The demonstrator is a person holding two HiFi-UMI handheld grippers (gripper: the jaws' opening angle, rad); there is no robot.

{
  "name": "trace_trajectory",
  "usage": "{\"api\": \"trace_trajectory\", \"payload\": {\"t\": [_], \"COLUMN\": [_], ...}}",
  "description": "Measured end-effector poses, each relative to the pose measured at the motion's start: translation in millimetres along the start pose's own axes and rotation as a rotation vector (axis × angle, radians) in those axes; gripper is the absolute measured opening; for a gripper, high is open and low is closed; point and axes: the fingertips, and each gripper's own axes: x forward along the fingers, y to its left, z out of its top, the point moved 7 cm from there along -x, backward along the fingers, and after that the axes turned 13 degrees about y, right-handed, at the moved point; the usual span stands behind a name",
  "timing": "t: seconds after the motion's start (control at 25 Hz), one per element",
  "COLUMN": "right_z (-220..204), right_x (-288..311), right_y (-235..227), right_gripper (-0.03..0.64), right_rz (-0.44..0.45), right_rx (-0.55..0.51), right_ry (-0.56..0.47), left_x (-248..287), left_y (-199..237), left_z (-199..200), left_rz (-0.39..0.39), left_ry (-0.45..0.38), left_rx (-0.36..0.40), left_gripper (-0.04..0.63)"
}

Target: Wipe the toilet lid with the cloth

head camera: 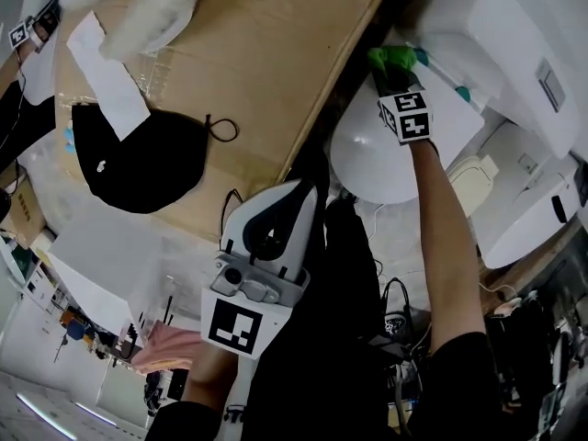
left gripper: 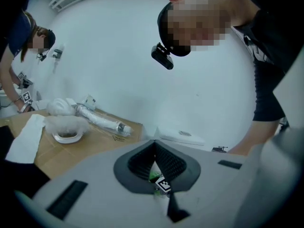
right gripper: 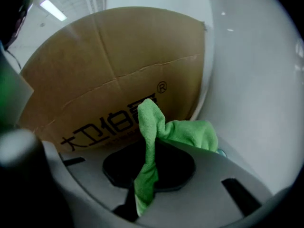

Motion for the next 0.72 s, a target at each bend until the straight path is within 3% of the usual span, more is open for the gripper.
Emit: {"api": "trace_trajectory", "payload": {"t": [0.24, 0.72], "right_z": [-21, -78], "right_x": [8, 7], "right_y": [43, 110], "right_gripper": [0.051, 0.051], "right_rz": [0.054, 0.154], "right_rx": [-0.234, -0.440], "right_ry": [0.050, 0.078], "left_x": [-22, -62], "left_y": [-2, -39], "left_z": [-13, -46], "left_rz": [0.051, 0.130], "left_ry": [-0.034, -0.093], "left_rx": [-0.016, -0.052], "left_gripper": [-0.002, -0.002]}}
